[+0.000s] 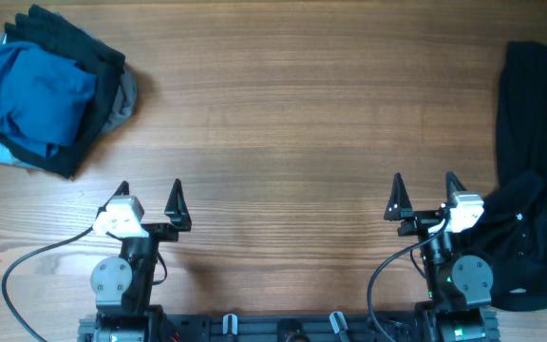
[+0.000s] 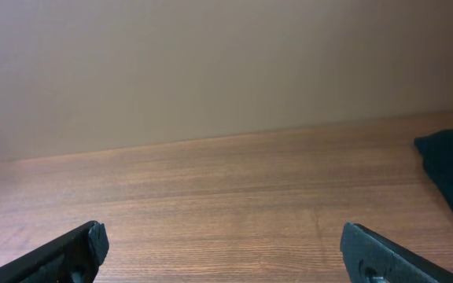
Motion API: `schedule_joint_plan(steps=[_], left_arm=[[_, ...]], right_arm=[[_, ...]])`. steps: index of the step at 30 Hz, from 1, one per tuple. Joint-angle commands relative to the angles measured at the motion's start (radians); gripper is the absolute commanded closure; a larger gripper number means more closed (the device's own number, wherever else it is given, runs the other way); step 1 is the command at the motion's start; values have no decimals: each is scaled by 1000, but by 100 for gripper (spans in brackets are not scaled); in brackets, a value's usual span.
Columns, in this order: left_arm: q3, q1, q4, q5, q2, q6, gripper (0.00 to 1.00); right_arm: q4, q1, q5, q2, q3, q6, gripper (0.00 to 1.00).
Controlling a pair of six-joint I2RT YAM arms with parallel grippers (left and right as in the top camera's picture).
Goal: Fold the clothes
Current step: 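Move the right gripper toward the black polo shirt at right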
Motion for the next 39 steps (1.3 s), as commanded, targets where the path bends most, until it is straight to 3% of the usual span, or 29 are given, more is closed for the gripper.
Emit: schedule_joint_plan(steps=[1,35,39], left_arm=[[-3,4,-5,19,-5,16,0],[-3,4,-5,19,-5,16,0],[-3,4,-5,20,-5,16,0]], right_arm=[[3,-7,-13,-9,-1,-14,0],[3,-7,-17,-9,-1,-13,0],[-1,-7,-46,-9,-1,45,0]])
